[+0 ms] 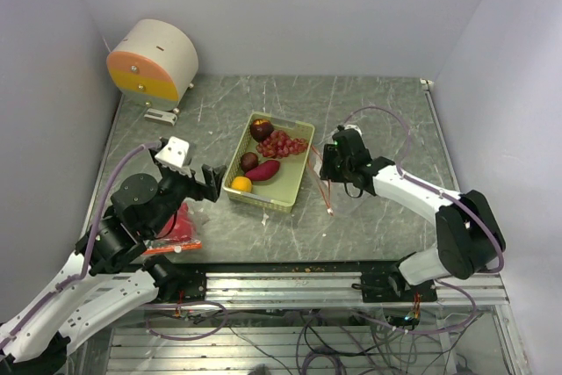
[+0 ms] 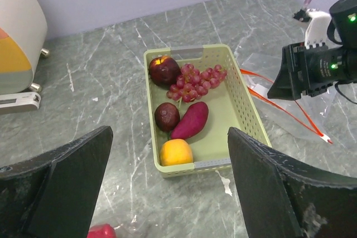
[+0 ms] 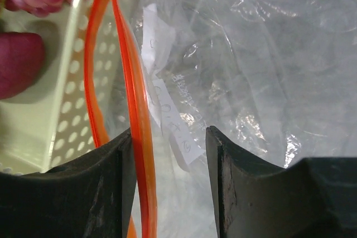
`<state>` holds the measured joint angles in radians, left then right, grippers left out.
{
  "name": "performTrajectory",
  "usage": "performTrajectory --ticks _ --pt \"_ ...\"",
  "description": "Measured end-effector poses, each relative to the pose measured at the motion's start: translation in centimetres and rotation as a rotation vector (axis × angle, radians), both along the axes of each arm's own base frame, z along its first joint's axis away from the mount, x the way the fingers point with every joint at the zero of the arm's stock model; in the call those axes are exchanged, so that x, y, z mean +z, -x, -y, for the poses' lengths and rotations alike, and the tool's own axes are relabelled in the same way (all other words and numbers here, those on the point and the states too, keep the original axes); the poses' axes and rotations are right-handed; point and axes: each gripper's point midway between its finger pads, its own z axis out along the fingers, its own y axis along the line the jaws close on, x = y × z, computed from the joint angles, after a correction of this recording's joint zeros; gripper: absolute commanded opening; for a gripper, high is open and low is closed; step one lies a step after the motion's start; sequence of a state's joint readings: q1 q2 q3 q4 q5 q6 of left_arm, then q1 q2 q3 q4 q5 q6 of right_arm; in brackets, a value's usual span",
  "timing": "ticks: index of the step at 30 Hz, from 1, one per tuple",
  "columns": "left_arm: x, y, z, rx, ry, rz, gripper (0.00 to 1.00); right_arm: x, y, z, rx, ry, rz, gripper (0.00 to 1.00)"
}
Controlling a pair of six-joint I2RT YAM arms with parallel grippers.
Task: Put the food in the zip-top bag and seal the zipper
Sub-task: Pick up the zipper food storage bag at the center of the board.
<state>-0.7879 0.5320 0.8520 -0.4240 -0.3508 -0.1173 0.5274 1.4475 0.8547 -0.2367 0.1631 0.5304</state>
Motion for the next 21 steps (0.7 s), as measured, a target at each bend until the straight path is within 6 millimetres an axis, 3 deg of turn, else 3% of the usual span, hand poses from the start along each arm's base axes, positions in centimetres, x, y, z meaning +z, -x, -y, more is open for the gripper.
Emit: performTrajectory --ticks 4,9,13,16,21 --pt "0.1 0.0 0.4 -0.012 0.019 -0.005 0.94 -1.4 0.7 0.7 -0.004 0.006 -0.032 0.46" --pt "-0.4 -0.1 1.5 -0.039 0.049 -0.025 0.92 -1.7 0.8 0.8 0.001 0.008 -0.032 0.0" --pt "-1.3 -0.3 2.7 -0.074 0.073 -0.055 0.9 -1.1 1.0 1.1 -0.001 0.004 -0.009 0.0" --pt "-1.8 -0.5 3.7 -0.094 0.09 -0.083 0.88 1.6 1.2 1.2 0.001 -0.03 0.062 0.0" --pt "-2.1 -1.2 6.2 -0.139 0.149 -0.135 0.84 10.3 1.6 -0.5 0.053 -0.129 0.275 0.0"
